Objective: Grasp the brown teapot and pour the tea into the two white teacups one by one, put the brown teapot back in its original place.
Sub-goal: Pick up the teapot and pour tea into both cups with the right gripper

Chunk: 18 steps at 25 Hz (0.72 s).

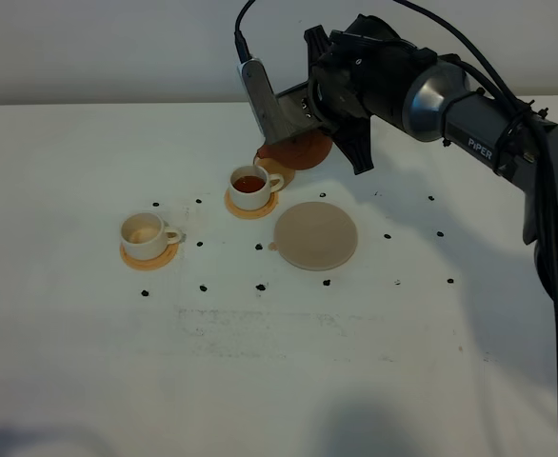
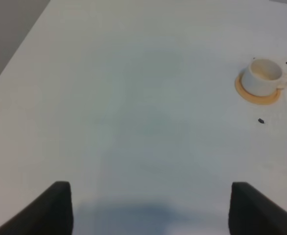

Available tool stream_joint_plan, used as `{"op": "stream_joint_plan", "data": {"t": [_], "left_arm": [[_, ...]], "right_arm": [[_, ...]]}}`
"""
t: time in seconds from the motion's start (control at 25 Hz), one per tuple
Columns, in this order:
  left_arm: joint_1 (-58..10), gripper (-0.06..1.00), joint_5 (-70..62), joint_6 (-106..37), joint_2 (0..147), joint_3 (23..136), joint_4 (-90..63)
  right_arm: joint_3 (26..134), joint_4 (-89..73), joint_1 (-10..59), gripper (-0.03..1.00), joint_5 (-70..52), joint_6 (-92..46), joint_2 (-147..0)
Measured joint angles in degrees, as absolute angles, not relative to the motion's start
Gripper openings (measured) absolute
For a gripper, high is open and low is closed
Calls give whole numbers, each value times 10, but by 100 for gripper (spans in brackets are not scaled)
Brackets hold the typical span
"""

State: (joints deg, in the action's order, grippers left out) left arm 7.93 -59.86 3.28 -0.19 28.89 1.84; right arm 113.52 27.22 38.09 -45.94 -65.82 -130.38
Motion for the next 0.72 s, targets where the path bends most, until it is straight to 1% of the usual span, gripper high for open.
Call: {"op": "stream_joint_plan", "data": {"t": [0.72], "left_arm": [[79, 67, -599, 33, -2, 289, 18]], "right_arm": [[1135, 277, 381, 9, -458, -657, -1304]]}}
